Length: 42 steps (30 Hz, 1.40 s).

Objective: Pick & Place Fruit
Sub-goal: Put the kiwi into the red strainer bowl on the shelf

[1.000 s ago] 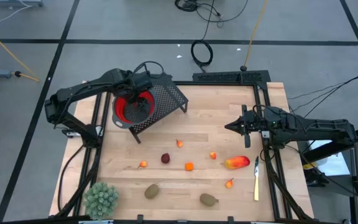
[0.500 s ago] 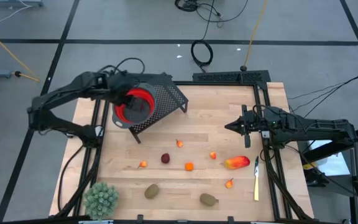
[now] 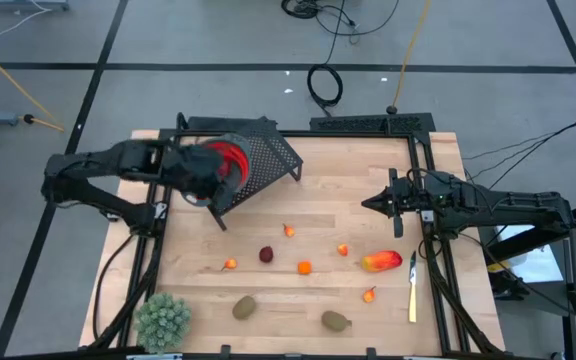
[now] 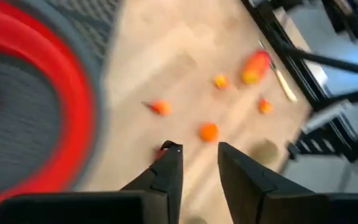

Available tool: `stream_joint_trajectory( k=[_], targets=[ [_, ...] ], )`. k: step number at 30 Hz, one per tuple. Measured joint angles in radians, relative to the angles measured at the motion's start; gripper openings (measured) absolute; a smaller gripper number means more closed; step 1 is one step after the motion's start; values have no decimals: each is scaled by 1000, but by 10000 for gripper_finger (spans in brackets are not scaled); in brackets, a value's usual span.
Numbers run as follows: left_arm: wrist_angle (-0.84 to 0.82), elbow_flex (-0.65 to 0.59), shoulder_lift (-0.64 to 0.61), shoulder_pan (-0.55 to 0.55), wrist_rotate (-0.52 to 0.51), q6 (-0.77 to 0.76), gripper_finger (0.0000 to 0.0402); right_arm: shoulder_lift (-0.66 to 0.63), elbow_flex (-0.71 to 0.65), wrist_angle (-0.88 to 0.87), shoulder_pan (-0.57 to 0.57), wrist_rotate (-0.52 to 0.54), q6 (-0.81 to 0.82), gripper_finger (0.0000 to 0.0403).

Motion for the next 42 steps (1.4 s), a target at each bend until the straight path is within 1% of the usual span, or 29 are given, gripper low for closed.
stream_joint_trajectory(
  k=[3,6,11,16,21,24,28,34,39,42],
  targets=[
    [33,0,31,-76,28,-46,81,0,0,0,0,0,0,0],
    [25,0,67,-143,47,-106,64,0,0,0,0,0,0,0],
    [25,0,120,-245,48,-206,33,0,0,0,0,0,0,0],
    [25,0,166,-321,50,-330,3,0,0,0,0,0,0,0],
    [36,0,210,-378,50,-497,17,0,0,0,0,0,0,0],
    [62,0,236,-411,58,-540,20,0,0,0,0,0,0,0],
    [134,0,272,-447,75,-541,14,0,0,0,0,0,0,0],
    [225,0,330,-489,77,-489,2,0,0,0,0,0,-3,0],
    [255,0,389,-515,93,-482,17,0,0,0,0,0,-3,0],
    [254,0,424,-531,95,-509,31,0,0,0,0,0,-4,0]
  ],
)
